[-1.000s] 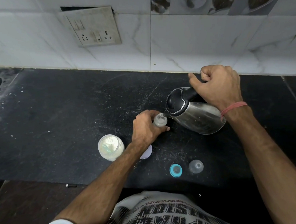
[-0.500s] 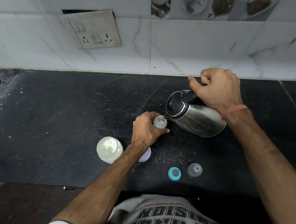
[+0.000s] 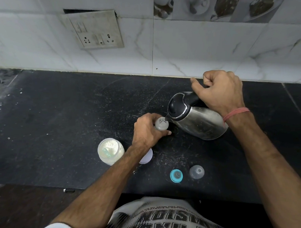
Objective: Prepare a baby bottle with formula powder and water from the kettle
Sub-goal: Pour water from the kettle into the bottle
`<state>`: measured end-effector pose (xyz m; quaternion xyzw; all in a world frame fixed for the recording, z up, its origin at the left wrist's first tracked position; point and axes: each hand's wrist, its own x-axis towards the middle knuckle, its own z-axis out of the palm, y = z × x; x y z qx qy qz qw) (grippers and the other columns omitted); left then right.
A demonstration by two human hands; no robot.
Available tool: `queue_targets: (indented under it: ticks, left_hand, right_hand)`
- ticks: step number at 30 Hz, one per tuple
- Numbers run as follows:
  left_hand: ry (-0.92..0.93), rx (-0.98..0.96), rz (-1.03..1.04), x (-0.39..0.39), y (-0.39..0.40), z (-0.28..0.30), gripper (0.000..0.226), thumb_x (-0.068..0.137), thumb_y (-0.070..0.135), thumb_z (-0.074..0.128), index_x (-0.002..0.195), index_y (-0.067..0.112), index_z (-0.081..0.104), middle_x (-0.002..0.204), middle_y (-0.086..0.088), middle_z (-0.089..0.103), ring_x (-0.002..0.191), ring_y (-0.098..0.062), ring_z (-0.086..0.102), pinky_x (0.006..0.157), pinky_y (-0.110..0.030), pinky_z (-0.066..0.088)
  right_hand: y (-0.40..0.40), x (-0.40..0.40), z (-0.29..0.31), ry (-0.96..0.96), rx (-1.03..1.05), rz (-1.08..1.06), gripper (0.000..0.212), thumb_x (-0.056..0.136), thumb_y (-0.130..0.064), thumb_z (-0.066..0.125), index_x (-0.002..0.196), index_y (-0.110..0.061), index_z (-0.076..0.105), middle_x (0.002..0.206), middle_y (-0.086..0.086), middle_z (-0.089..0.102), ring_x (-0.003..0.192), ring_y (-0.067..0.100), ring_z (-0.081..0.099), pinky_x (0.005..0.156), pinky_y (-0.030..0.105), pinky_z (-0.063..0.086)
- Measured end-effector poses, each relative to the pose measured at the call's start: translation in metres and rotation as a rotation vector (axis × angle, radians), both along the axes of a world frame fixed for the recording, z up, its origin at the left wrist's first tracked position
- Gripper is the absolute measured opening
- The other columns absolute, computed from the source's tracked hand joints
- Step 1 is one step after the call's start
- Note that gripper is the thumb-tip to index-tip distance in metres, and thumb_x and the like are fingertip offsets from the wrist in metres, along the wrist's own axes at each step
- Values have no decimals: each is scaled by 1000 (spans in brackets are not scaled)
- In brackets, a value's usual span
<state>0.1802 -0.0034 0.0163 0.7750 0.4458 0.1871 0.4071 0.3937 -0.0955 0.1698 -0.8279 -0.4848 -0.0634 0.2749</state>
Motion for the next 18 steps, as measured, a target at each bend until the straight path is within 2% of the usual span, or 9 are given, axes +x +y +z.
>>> queue_targets:
  ticks: [13,18]
  left_hand:
    - [6,5,0,-1,-2,3,55,66,40,111,112,33,82,107,16,76,102,-3,73,90,-32,64]
    - [16,-13,-14,-1,-1,0,56,65,41,111,111,35,81,107,16,78,101,-3,74,91,-36,66]
  right_hand:
    - [-6,-3,3,24,4,-16,64,99,-47,69,60,-17,28,52,-4,29,51,17,34,76,36,37]
    - [-6,-4,2,14,-11,-20,64,100,-48,69,60,-16,30,52,-4,30,51,17,35,76,35,36]
